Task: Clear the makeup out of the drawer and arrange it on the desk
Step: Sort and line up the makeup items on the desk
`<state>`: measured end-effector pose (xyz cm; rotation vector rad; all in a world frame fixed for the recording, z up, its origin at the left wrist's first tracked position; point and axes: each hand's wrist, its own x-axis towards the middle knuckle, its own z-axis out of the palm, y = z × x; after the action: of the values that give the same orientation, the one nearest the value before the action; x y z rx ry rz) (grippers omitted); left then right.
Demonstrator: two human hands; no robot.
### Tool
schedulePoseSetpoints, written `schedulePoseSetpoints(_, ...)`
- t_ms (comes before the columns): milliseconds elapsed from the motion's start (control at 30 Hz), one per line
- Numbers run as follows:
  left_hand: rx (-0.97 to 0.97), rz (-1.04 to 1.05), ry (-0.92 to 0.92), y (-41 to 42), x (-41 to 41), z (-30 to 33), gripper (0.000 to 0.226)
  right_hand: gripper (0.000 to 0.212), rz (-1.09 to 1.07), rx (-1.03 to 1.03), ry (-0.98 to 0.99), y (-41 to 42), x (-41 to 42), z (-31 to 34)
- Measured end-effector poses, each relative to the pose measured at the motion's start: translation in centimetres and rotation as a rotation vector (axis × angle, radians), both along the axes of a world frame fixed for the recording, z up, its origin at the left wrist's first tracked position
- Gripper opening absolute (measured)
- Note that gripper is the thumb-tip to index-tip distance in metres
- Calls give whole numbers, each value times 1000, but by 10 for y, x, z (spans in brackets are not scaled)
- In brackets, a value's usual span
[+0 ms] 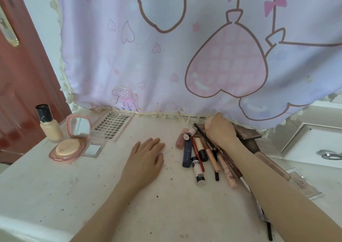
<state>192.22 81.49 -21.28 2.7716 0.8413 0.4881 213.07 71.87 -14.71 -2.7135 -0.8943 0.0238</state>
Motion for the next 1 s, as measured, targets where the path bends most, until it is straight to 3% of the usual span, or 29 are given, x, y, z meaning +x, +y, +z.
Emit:
schedulePoseSetpoints(133,0,2,-7,0,0,0,79,52,-21,21,24,2,0,3)
schedulePoseSetpoints(300,-5,2,-9,0,-1,1,80,44,-18,24,-87,-7,-1,4)
schedulePoseSetpoints(567,-6,0,-2,0,0,1,68,30,5,-65,-474,-5,0,3)
schedulePoseSetpoints(667,-16,-7,-8,0,-1,1,73,33,-31,-130,-374,-1,0,2)
schedulePoseSetpoints(833,-34,-10,-16,0,-1,3,57,24,-58,-122,-298,-8,1,11)
schedulePoseSetpoints(933,-46,-9,-33,1,-1,2,48,22,1,105,-285,-13,-5,20)
schedulePoseSetpoints(1000,-74,-14,-56,2,-1,4,39,24,88,390,1,-14,-14,30)
